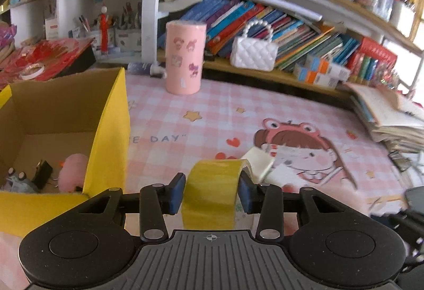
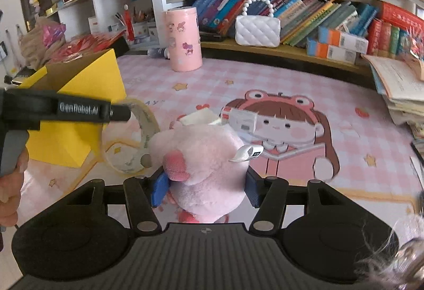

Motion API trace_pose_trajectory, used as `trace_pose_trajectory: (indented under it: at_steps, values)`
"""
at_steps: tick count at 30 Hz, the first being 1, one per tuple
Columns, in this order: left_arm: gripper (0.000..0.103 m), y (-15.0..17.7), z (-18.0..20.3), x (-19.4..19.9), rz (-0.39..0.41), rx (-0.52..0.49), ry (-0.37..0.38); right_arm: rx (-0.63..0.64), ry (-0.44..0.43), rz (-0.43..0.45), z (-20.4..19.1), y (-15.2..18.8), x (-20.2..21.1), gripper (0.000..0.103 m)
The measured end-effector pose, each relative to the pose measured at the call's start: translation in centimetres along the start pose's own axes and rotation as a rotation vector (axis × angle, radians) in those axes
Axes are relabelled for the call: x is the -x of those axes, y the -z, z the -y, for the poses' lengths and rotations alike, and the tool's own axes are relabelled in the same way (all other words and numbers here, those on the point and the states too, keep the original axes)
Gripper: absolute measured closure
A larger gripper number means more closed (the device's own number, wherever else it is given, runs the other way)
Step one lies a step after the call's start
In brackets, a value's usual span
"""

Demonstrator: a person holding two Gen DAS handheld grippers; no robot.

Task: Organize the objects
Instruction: 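Carry the tape roll with the left tool while the right tool carries the pig over the box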

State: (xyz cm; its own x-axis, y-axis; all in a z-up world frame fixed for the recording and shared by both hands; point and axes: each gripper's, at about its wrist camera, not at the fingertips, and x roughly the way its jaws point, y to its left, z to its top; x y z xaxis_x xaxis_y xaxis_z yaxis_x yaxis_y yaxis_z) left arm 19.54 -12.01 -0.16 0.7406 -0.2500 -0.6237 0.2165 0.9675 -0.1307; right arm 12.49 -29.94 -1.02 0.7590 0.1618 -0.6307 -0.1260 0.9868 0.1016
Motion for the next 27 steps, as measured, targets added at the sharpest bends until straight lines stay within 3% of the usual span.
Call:
trace_pose_trajectory:
  at_steps: [8, 16, 27]
  values:
    - [0.063, 2.4, -1.9, 3.8, -0.003, 0.086, 0.020, 0.018, 0.012, -0.030, -2.7, 2.0, 1.9, 0.048]
    - [0.063, 6.3, -7.1, 8.0, -0.020, 0.230, -0.014, 0.068, 0.003, -0.038, -6.5, 3.3, 3.4, 0.047]
    - [0.063, 9.2, -13.7, 13.3, -0.010, 0.297, -0.056, 0.124, -0.053, -0.054, -14.6, 5.3, 5.0, 0.047]
